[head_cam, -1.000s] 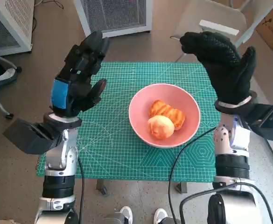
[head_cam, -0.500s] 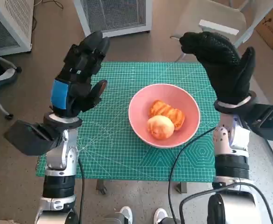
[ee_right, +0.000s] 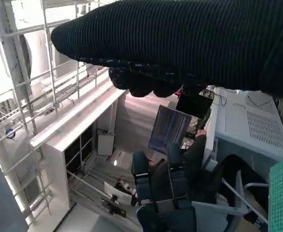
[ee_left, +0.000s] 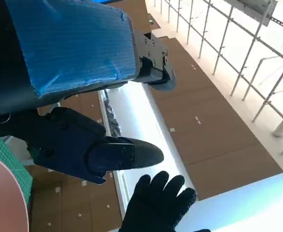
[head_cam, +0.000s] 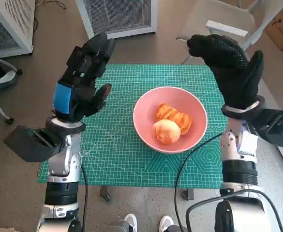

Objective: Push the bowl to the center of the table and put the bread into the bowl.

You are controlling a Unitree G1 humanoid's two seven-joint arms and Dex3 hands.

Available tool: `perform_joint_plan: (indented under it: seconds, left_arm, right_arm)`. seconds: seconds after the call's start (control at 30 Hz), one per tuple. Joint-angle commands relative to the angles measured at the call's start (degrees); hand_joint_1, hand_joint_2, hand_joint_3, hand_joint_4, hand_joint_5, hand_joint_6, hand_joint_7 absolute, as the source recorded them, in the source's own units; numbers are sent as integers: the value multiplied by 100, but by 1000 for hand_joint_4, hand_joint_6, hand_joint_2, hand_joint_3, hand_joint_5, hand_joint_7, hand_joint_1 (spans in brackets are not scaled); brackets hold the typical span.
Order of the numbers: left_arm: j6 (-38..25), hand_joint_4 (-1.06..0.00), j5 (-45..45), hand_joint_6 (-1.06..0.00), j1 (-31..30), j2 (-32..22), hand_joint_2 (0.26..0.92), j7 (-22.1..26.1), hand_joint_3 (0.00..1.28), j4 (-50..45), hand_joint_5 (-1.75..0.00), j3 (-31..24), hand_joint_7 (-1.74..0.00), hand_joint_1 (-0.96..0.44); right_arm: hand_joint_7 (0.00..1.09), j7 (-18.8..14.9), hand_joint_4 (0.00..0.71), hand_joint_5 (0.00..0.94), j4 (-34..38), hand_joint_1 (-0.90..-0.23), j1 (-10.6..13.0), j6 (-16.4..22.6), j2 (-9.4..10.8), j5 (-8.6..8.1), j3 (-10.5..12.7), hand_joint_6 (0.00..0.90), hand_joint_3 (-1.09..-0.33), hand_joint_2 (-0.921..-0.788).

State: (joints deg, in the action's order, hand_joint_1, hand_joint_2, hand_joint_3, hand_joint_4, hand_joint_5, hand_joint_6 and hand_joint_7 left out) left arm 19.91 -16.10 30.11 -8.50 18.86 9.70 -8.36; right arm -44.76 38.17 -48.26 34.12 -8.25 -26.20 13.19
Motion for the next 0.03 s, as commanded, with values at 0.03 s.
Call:
perform_joint_plan:
  seconds: [0.03]
  left_arm:
    - [45, -287, -31, -215, -78, 58, 921, -4, 365, -68, 0, 6, -461, -617]
  right_arm:
    - [550, 95, 271, 0, 35, -669, 73, 17, 8, 139, -39, 89, -712, -921]
